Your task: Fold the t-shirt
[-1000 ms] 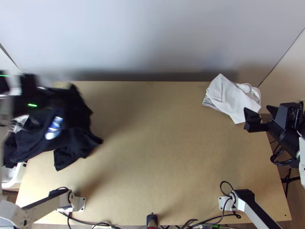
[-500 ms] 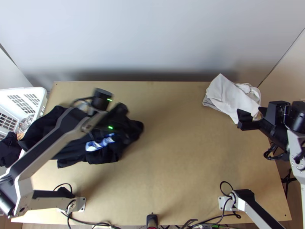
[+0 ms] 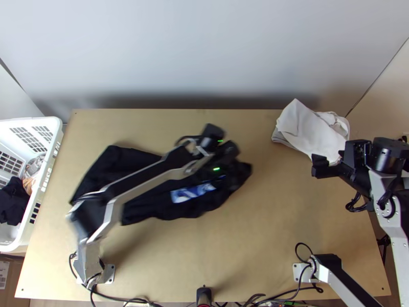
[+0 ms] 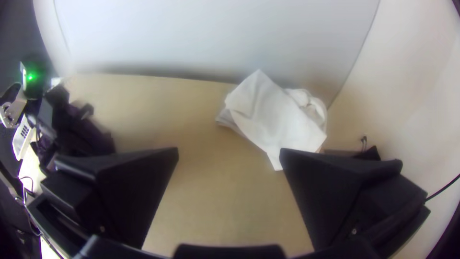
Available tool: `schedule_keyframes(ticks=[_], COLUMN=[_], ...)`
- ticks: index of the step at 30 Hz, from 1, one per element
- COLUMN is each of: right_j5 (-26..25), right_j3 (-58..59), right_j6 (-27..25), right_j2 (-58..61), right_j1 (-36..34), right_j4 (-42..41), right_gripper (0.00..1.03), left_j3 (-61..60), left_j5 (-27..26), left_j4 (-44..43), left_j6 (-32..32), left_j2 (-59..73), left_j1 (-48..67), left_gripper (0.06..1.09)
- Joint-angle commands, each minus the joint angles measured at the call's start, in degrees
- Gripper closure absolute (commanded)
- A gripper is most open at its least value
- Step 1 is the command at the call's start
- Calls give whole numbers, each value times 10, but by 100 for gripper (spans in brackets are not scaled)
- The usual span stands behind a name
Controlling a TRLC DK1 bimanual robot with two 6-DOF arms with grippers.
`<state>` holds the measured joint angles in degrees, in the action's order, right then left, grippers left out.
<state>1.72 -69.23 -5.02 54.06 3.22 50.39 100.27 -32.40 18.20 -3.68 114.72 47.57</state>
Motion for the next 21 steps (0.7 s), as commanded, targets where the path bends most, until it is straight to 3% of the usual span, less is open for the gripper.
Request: schedule_keyframes(ticks=[1, 2, 3, 4, 5, 12, 16, 21], right_j5=[0, 0, 0, 0, 0, 0, 1, 28], right_j3=[30, 30, 30, 30, 30, 52, 52, 9], right_j6=[-21, -21, -20, -19, -19, -14, 3, 47], right_j2=[0, 0, 1, 2, 2, 2, 9, 65], right_j1=[-3, -1, 1, 1, 4, 49, 72, 111], right_j4=[-7, -10, -12, -14, -16, -50, -65, 9], right_gripper=[5, 5, 5, 5, 5, 5, 5, 5], left_j3=[276, 298, 299, 297, 291, 267, 266, 237], left_j5=[81, 94, 108, 117, 118, 117, 117, 118], left_j4=[6, 15, 15, 22, 31, 108, 173, 318], left_j6=[49, 54, 56, 50, 41, 38, 3, -44], left_j2=[214, 226, 227, 222, 212, 99, 49, 9], left_j1=[35, 32, 31, 29, 23, -68, -119, -197], left_gripper=[105, 103, 85, 53, 10, 10, 10, 10])
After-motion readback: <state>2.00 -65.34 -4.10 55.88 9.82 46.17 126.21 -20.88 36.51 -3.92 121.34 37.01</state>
